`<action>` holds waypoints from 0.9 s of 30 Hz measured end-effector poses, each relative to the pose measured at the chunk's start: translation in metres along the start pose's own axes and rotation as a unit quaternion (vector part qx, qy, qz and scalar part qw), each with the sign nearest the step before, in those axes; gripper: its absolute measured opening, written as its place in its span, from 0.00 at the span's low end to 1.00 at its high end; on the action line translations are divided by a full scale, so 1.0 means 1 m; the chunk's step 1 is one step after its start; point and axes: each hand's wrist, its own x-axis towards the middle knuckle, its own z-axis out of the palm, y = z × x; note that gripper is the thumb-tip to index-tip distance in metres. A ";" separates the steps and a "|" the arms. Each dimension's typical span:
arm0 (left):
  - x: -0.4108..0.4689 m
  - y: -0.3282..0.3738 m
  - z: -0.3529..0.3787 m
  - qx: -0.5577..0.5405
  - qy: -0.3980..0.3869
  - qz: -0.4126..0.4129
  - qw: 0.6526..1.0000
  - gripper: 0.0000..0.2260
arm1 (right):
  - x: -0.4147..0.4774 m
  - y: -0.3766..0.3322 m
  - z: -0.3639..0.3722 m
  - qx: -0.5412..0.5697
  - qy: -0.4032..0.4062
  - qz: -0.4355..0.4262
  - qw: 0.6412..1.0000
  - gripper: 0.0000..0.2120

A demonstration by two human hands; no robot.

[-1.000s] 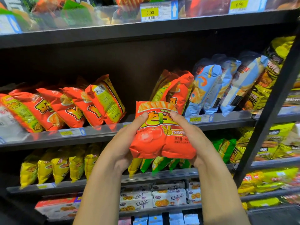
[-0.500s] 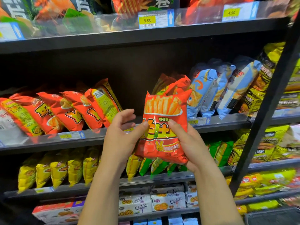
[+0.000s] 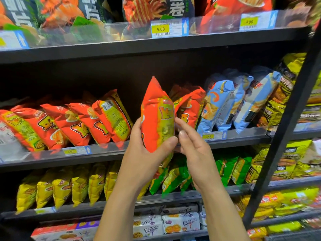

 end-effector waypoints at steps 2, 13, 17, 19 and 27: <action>0.002 -0.003 -0.002 -0.051 0.018 -0.014 0.998 0.38 | 0.001 0.002 0.001 -0.003 0.018 -0.017 1.000 0.16; -0.002 -0.010 -0.011 -0.259 -0.022 -0.079 0.962 0.23 | 0.004 -0.004 -0.004 0.096 -0.076 0.080 0.989 0.26; 0.003 -0.019 -0.014 -0.224 -0.041 -0.058 0.972 0.26 | 0.004 -0.003 -0.008 0.108 -0.078 0.072 0.988 0.21; 0.004 -0.022 -0.017 -0.219 -0.056 -0.059 0.972 0.27 | 0.005 -0.001 -0.009 0.091 -0.065 0.063 0.992 0.20; 0.011 -0.022 -0.020 -0.191 -0.026 -0.082 0.978 0.22 | 0.015 0.009 -0.010 0.015 -0.080 0.070 0.994 0.26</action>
